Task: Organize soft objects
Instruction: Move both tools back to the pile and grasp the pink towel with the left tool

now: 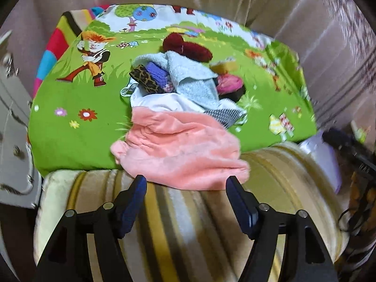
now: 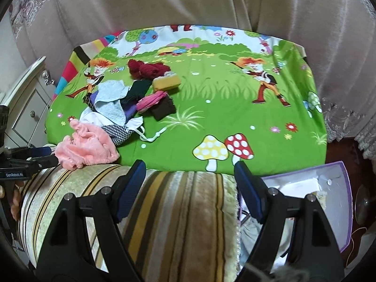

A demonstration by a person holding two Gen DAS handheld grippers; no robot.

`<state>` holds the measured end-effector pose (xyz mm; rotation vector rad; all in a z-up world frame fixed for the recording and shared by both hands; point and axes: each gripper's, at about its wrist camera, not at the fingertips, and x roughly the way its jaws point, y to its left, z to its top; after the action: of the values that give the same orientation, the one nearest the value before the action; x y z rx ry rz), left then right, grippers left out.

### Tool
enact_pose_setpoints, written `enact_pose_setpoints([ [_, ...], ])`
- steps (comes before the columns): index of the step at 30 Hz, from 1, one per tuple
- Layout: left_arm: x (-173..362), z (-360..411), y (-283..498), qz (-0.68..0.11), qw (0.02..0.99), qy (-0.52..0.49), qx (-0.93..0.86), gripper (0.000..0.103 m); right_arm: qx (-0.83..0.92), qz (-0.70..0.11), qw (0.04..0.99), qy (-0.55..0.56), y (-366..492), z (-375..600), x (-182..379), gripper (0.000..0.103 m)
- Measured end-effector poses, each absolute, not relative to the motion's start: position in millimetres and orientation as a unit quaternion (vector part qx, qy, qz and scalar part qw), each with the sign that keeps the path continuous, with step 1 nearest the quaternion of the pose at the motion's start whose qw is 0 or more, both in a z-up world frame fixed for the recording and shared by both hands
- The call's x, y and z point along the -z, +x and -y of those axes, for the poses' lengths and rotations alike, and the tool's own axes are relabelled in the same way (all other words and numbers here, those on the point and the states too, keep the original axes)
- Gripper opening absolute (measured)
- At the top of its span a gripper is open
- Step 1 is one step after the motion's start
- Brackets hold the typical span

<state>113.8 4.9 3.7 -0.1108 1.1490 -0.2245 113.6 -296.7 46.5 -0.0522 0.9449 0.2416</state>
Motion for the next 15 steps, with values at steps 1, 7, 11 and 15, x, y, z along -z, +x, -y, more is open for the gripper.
enact_pose_setpoints([
  [1, -2, -5, 116, -0.546, 0.83, -0.041, 0.104, 0.071, -0.119, -0.454, 0.882, -0.027, 115, 294, -46, 0.08],
  [7, 14, -1, 137, -0.572, 0.812, 0.013, 0.116, 0.077, -0.137, -0.456, 0.878, -0.042, 128, 277, -42, 0.08],
  [11, 27, 1, 157, -0.59, 0.795, 0.027, 0.138, 0.079, -0.151, -0.456, 0.875, -0.056, 136, 264, -40, 0.08],
  [15, 46, 2, 180, -0.615, 0.771, 0.019, 0.163, 0.079, -0.162, -0.456, 0.873, -0.069, 141, 253, -39, 0.08],
])
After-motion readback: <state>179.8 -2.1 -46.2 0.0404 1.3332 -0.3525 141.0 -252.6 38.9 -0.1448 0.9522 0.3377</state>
